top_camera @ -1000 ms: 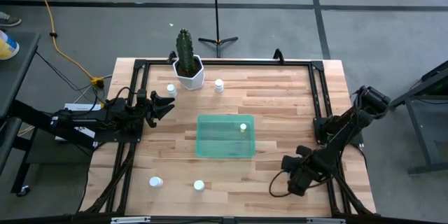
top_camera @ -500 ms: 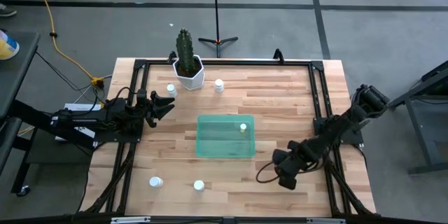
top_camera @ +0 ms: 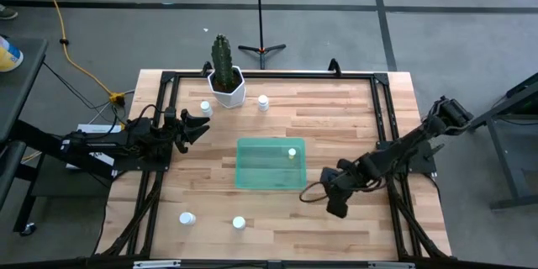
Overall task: Pick and place pill bottles into a basket
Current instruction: Put the blue pill bottle into the blue bin
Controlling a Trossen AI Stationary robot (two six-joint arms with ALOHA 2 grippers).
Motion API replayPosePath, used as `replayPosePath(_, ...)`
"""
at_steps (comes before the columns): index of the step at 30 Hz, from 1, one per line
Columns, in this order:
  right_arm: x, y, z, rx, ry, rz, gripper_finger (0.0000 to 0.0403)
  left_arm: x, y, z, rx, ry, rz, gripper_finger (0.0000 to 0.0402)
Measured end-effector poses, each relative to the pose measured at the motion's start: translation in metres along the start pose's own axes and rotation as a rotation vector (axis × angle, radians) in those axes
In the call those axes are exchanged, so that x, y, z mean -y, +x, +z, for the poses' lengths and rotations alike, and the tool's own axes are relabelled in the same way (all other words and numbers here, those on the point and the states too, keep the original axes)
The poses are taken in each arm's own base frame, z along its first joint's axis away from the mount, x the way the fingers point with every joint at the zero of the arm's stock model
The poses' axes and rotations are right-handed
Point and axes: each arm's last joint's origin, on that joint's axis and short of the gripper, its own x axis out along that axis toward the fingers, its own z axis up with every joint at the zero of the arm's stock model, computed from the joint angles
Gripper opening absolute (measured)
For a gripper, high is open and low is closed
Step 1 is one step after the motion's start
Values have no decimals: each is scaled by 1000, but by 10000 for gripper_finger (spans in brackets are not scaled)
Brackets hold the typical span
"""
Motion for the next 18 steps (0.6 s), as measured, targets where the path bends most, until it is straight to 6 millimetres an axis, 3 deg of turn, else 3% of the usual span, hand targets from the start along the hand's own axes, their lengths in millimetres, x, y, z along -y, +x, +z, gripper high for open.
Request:
replayPosePath(12, 14, -38, 63, 222, -65, -50, 103, 0, 0, 0, 0, 0, 0, 241)
replayPosePath(18, 30, -42, 92, 281, -79, -67, 92, 0, 0, 0, 0, 0, 0, 241)
